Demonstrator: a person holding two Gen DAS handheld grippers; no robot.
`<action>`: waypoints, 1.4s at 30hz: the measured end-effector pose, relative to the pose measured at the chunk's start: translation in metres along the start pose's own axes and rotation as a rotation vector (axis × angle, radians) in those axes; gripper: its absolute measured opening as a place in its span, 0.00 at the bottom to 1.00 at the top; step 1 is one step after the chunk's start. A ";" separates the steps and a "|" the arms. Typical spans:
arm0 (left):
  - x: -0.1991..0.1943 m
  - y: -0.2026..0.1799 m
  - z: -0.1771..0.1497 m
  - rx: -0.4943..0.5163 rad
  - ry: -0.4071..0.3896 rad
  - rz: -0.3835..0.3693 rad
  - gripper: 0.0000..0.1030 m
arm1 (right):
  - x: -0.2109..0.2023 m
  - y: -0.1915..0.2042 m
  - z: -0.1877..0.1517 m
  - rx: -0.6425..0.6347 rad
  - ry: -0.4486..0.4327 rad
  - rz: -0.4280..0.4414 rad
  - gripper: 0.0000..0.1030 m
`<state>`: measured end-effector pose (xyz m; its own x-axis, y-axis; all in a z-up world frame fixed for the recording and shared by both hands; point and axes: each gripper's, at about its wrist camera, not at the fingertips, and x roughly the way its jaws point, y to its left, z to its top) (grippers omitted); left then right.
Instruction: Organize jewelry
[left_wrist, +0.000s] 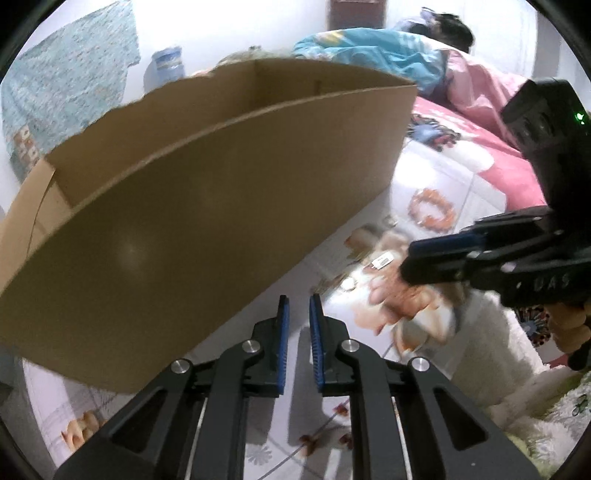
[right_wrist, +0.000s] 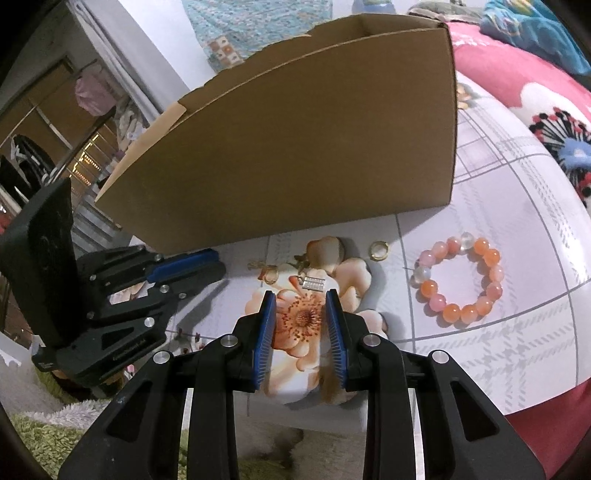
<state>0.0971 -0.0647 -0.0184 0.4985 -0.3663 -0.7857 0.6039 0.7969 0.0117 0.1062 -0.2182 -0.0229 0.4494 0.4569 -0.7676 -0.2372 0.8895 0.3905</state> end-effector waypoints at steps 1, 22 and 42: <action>0.002 -0.004 0.002 0.022 -0.002 0.003 0.10 | 0.000 0.001 0.000 -0.004 -0.002 0.000 0.27; 0.020 -0.016 0.008 0.126 0.001 -0.015 0.01 | 0.000 0.002 0.001 -0.004 -0.008 -0.005 0.27; -0.017 0.020 -0.007 -0.038 -0.041 0.031 0.01 | 0.031 0.044 0.004 -0.229 -0.049 -0.111 0.25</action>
<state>0.0964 -0.0391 -0.0091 0.5424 -0.3600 -0.7591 0.5644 0.8254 0.0118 0.1131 -0.1649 -0.0271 0.5235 0.3610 -0.7718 -0.3702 0.9122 0.1756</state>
